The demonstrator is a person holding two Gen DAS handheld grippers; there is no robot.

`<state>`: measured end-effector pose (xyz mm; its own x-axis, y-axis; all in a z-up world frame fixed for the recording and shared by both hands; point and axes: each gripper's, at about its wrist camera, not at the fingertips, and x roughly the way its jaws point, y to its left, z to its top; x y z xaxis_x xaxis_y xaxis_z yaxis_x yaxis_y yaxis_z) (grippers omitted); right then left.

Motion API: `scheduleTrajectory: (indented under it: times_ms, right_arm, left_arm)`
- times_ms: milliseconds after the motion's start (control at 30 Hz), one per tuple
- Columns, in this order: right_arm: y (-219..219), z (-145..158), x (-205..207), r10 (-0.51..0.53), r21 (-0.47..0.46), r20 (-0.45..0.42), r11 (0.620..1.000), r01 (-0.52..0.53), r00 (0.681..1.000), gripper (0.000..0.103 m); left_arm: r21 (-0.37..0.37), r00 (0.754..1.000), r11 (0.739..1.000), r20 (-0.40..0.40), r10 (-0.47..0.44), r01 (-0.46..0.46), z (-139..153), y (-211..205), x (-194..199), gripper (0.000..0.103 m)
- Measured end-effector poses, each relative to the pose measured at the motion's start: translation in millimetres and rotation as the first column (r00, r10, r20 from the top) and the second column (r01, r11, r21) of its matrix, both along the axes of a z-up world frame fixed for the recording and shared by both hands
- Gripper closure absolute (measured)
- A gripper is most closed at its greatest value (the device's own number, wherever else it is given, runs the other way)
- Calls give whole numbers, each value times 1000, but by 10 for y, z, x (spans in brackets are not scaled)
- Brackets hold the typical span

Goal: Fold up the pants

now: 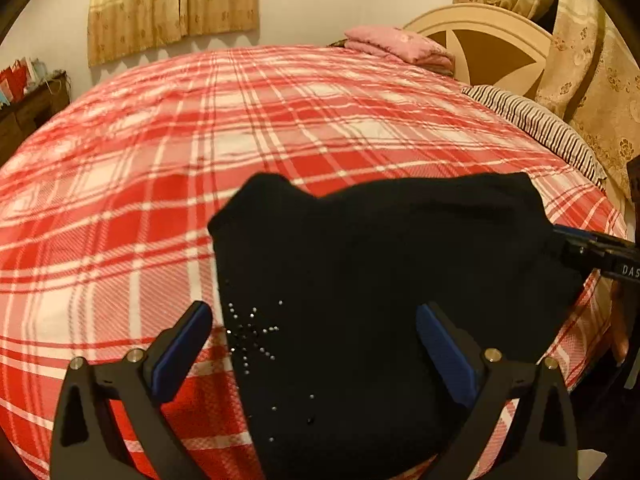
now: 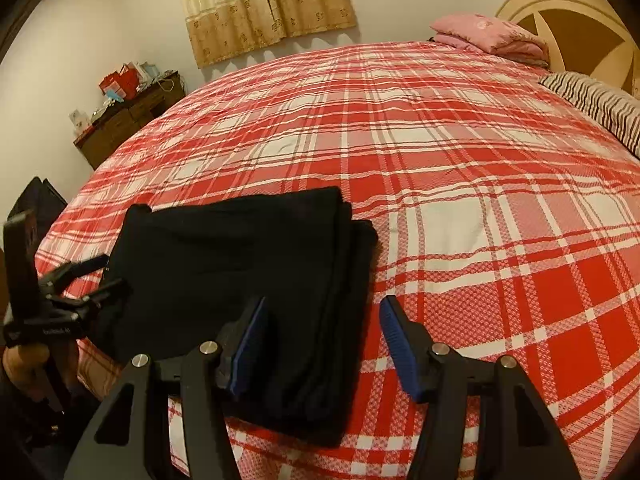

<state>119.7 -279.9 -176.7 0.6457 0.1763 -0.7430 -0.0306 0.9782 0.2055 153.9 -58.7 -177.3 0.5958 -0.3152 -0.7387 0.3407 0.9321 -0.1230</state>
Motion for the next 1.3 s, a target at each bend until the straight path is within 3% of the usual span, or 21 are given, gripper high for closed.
scheduleTrajectory:
  times_ms: [167, 267, 567, 767, 833, 1100, 1300]
  right_arm:
    - [-75, -45, 34, -17, 58, -7, 998, 17, 1000, 44]
    - [-60, -80, 51, -14, 50, -7, 999, 15, 1000, 44]
    - [-81, -118, 82, -26, 75, 0, 997, 26, 1000, 44]
    - [-121, -115, 75, -9, 154, 21, 988, 5, 1000, 44]
    - [-124, -126, 72, -12, 151, 21, 988, 9, 1000, 44]
    - [-182, -107, 112, -61, 146, 22, 988, 57, 998, 44]
    - [-125, -144, 126, -8, 195, -7, 981, 9, 1000, 44]
  left_arm:
    - [-36, 999, 999, -33, -6, 5, -65, 24, 64, 0]
    - [-1, 999, 1000, -26, -25, 25, -69, -55, 70, 0]
    - [-14, 999, 999, -32, -38, 38, -82, -38, 99, 0]
    - [-66, 998, 998, -54, -16, 13, -39, 113, 101, 0]
    - [-82, 999, 996, -45, 23, -26, -31, 203, 93, 0]
    - [-92, 1000, 996, -26, -5, 2, -82, 178, 132, 0]
    - [-91, 999, 996, -30, -26, 23, -82, 133, 188, 0]
